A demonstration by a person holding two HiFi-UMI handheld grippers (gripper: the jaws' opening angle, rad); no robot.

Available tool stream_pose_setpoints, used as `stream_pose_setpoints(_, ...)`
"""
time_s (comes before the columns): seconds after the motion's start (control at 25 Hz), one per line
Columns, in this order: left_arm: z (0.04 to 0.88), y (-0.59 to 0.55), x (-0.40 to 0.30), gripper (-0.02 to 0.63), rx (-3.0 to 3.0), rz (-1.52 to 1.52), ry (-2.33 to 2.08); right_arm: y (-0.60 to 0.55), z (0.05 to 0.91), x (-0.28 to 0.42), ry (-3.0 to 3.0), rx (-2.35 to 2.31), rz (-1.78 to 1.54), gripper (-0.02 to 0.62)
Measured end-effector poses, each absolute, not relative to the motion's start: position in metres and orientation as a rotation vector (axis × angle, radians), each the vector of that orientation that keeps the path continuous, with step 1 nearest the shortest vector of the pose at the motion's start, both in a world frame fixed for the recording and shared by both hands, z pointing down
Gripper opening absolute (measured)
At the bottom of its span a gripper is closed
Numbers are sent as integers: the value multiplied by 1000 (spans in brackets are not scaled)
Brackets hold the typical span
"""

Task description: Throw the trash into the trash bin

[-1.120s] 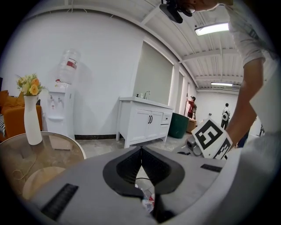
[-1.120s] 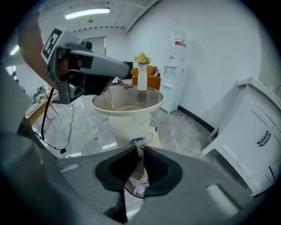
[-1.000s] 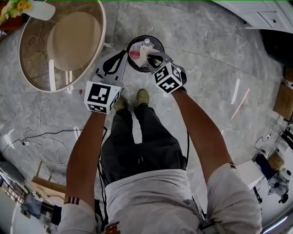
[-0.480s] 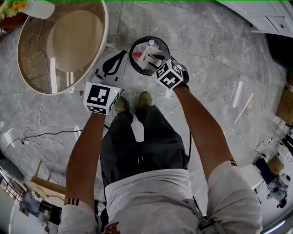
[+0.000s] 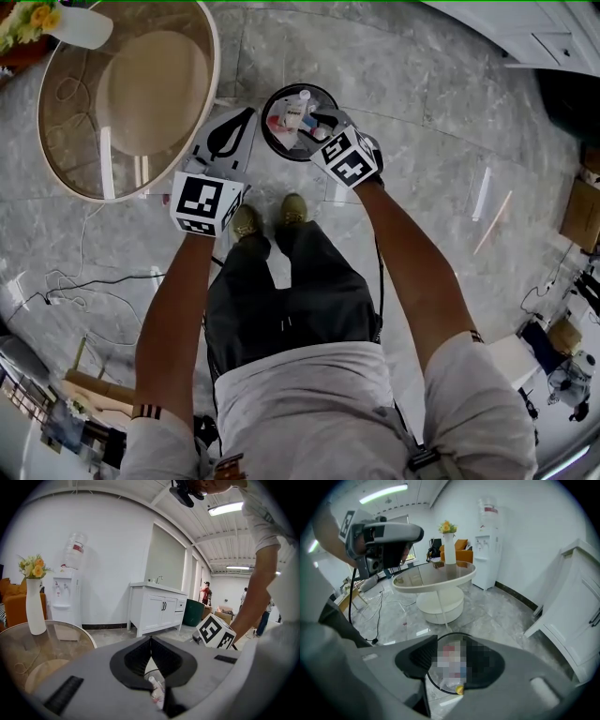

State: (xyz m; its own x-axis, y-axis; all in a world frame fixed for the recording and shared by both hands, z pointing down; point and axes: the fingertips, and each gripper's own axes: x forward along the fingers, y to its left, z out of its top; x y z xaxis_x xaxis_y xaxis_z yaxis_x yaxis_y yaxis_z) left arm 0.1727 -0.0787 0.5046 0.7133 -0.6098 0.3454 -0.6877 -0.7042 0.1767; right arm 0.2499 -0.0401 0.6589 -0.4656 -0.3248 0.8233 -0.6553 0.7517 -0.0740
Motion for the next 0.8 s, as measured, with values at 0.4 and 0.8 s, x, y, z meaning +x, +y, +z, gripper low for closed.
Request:
stream_pose_setpoints(0.4, 432, -72, 163, 0, 2666, 313, -1040, -62, 526, 234, -2288, 946, 379, 2)
stream_pose_setpoints(0.8, 285, -70, 150, 0, 2757, 122, -1080, -71, 312, 193, -2615, 1133, 240, 2)
